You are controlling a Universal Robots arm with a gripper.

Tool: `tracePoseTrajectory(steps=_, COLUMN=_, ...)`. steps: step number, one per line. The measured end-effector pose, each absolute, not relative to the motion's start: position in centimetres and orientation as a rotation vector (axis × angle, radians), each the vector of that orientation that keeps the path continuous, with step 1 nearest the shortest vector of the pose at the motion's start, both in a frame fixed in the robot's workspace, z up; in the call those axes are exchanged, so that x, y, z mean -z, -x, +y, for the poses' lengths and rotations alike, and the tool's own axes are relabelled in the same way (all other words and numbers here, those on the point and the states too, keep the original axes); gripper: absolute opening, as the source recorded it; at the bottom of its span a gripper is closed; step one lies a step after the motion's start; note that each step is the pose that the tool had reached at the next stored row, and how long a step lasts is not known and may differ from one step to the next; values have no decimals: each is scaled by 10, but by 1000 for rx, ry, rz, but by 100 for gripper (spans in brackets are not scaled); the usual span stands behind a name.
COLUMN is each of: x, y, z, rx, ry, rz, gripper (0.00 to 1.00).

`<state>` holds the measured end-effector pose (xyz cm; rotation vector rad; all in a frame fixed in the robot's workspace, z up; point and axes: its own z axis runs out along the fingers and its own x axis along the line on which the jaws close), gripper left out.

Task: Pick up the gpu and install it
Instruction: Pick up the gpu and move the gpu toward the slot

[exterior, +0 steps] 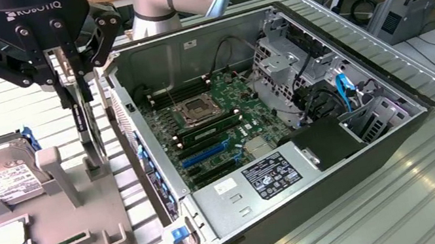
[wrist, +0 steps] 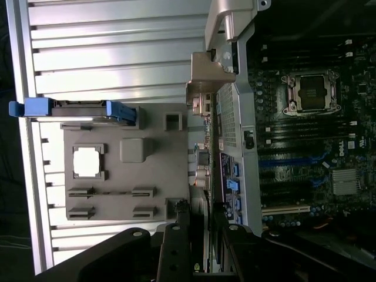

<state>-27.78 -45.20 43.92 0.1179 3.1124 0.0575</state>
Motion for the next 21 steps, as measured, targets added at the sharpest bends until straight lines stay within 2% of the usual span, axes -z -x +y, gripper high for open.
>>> tracePoseTrajectory(steps=21, x=-432, y=275, z=-452, rx=-58, ry=-118, rz=3112, gripper=26)
